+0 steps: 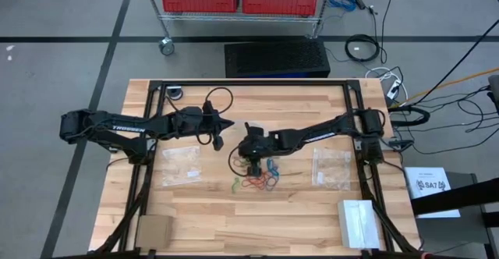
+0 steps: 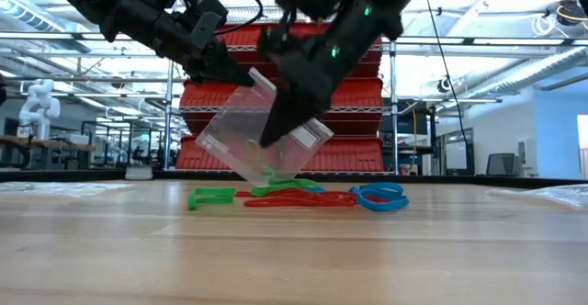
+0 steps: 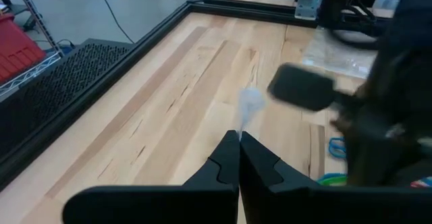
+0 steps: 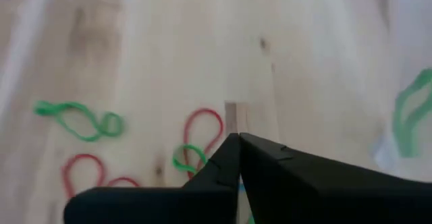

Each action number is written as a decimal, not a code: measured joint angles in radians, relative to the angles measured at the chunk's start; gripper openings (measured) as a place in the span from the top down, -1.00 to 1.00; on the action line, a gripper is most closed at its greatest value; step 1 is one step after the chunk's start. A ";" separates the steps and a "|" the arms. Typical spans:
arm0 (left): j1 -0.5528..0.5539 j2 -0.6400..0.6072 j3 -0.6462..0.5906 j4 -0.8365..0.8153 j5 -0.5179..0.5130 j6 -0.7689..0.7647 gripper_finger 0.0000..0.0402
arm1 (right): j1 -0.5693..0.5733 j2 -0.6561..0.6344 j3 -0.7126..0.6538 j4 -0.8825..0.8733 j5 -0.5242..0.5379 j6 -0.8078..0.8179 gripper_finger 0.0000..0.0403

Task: Sort rubber bands
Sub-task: Put the top green rubber band into the top transparent zip bag

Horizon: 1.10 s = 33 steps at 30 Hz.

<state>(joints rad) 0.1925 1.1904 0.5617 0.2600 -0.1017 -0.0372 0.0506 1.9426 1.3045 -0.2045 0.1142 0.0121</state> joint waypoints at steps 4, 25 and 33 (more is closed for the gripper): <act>0.000 0.000 0.000 -0.002 0.000 0.000 1.00 | 0.018 -0.041 0.000 -0.021 0.037 -0.016 0.99; 0.000 0.000 0.000 -0.010 0.000 0.000 1.00 | -0.024 0.076 0.000 -0.053 0.005 -0.038 -0.04; 0.000 0.000 0.000 -0.010 0.000 0.000 1.00 | -0.038 0.116 0.001 -0.019 -0.061 -0.021 0.27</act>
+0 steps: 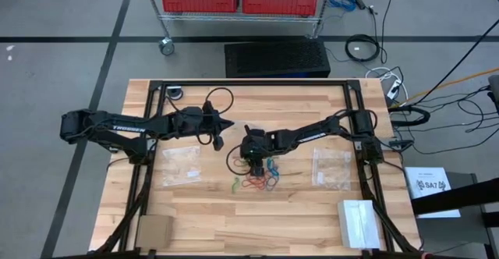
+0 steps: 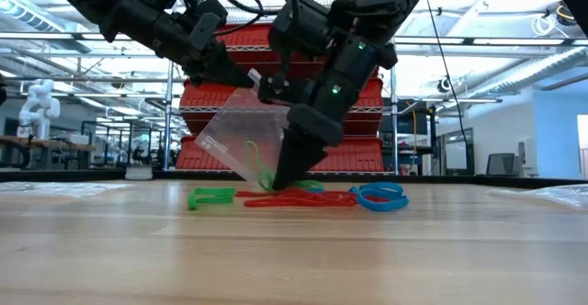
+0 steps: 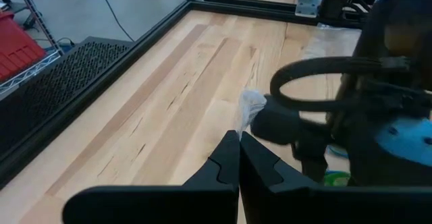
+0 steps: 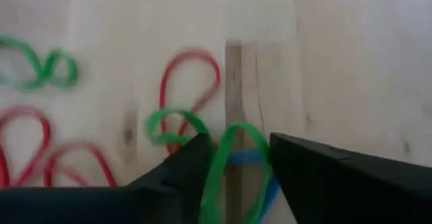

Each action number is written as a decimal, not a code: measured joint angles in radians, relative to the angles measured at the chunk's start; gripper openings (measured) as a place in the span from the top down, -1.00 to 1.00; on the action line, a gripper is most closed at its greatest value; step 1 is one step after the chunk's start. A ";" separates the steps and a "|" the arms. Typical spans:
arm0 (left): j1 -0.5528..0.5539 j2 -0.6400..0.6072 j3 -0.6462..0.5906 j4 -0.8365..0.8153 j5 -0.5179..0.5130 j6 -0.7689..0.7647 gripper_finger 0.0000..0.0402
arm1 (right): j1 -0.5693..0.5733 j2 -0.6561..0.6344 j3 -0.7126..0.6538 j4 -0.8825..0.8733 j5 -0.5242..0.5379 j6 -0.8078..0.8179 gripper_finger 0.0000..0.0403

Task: Sort rubber bands
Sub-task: Put the top green rubber band into the top transparent zip bag

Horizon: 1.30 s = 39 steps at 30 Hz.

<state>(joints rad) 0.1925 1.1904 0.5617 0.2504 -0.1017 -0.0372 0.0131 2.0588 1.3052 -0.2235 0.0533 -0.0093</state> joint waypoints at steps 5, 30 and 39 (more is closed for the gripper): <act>0.000 0.000 0.000 -0.003 0.000 0.002 1.00 | 0.001 -0.001 0.000 0.028 0.000 -0.006 0.70; 0.000 0.000 0.000 -0.009 0.000 0.017 1.00 | 0.089 -0.139 0.128 -0.166 0.185 -0.089 1.00; -0.003 0.000 0.000 0.008 0.037 0.018 1.00 | 0.094 -0.291 0.128 -0.169 0.461 -0.090 1.00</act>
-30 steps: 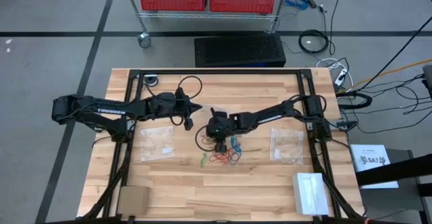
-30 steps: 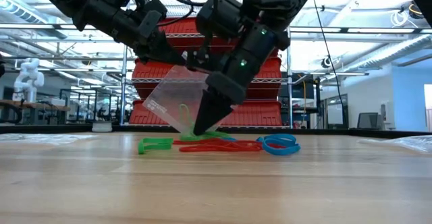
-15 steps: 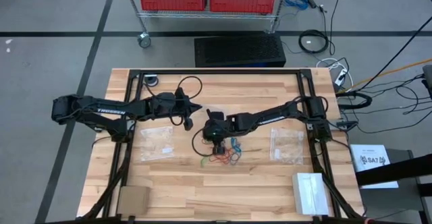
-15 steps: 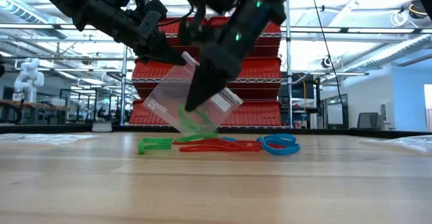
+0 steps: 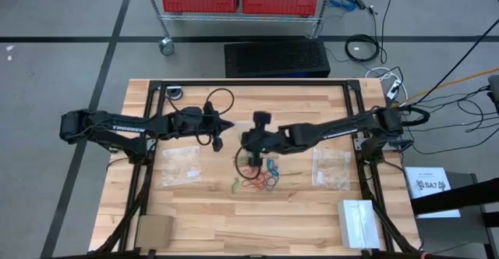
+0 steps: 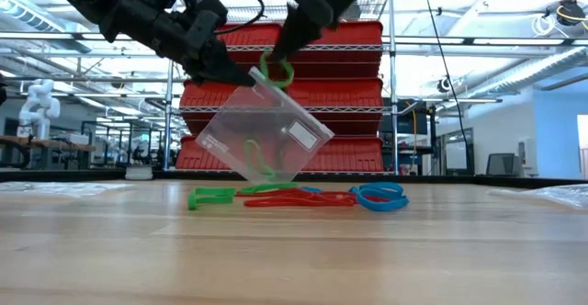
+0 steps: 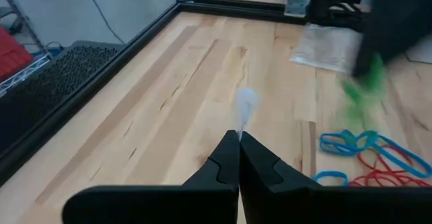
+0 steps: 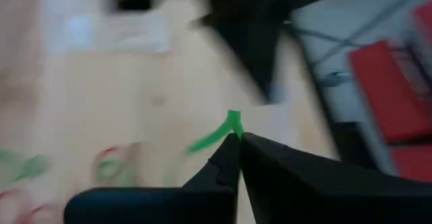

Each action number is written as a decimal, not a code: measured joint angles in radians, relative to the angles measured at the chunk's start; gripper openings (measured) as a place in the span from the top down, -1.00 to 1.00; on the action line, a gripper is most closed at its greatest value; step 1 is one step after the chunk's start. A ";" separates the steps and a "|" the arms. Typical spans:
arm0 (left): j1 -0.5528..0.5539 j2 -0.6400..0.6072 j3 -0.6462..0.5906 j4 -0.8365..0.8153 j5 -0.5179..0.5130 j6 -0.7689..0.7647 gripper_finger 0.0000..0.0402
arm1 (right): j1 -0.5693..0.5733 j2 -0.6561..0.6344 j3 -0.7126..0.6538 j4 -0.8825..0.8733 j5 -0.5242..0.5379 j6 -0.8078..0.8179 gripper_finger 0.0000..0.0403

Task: Sort rubber bands
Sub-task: Put the top green rubber band into the top transparent zip bag

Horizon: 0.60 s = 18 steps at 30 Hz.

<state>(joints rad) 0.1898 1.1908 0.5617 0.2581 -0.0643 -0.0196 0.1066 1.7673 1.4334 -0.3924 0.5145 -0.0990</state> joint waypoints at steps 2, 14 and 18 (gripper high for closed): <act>0.000 0.000 0.000 0.007 0.007 0.000 1.00 | 0.000 -0.026 0.000 0.003 0.072 -0.005 1.00; 0.000 0.000 0.000 0.027 0.030 -0.009 1.00 | -0.018 -0.037 0.000 -0.010 0.145 -0.041 1.00; 0.000 0.000 0.000 0.035 0.048 -0.010 1.00 | -0.034 -0.034 0.000 -0.014 0.149 -0.041 1.00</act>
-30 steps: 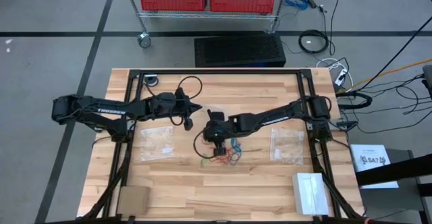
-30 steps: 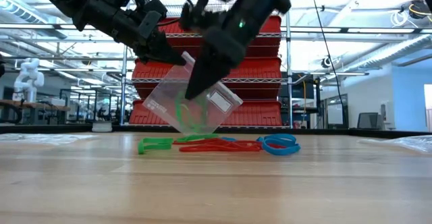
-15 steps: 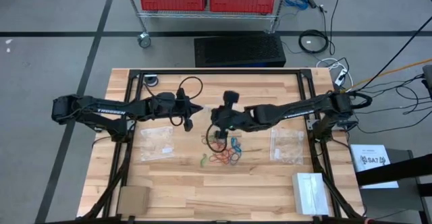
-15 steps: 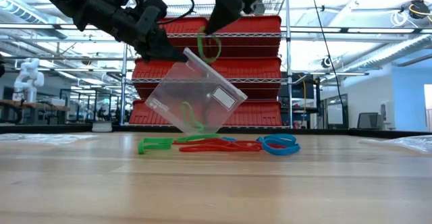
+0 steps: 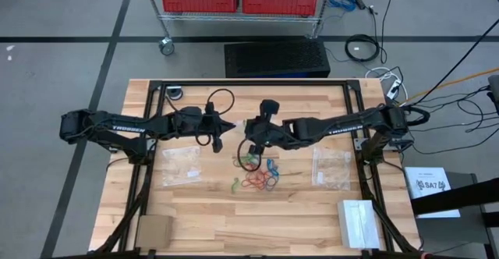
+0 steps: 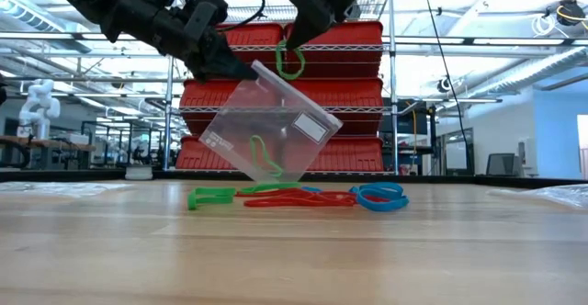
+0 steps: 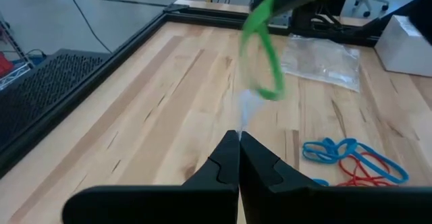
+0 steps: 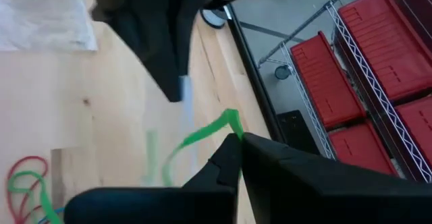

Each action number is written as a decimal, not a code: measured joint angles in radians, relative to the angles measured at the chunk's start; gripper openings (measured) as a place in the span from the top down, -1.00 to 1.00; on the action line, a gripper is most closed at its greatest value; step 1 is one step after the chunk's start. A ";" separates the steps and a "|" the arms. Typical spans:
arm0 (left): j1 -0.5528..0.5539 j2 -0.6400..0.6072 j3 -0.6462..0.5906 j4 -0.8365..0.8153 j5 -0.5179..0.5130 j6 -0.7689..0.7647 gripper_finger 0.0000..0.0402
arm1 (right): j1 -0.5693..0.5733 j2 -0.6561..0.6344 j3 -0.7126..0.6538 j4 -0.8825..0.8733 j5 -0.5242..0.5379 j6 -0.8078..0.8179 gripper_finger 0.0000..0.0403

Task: Sort rubber bands
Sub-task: Put the top green rubber band into the top transparent zip bag

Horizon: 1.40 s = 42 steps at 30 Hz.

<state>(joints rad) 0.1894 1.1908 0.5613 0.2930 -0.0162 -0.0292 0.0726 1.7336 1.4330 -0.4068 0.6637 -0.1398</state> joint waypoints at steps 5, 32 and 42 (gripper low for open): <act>0.000 0.000 0.000 0.009 0.001 -0.002 1.00 | -0.002 0.000 0.000 -0.007 -0.001 0.000 1.00; 0.000 0.000 0.000 0.013 0.002 -0.016 1.00 | -0.035 0.003 -0.103 0.049 -0.198 0.006 1.00; 0.000 0.000 0.000 0.013 0.006 -0.016 1.00 | -0.075 0.029 -0.104 0.066 -0.299 0.018 1.00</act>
<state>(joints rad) 0.1894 1.1908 0.5613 0.3055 -0.0099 -0.0452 -0.0021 1.7627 1.3289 -0.3412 0.3648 -0.1222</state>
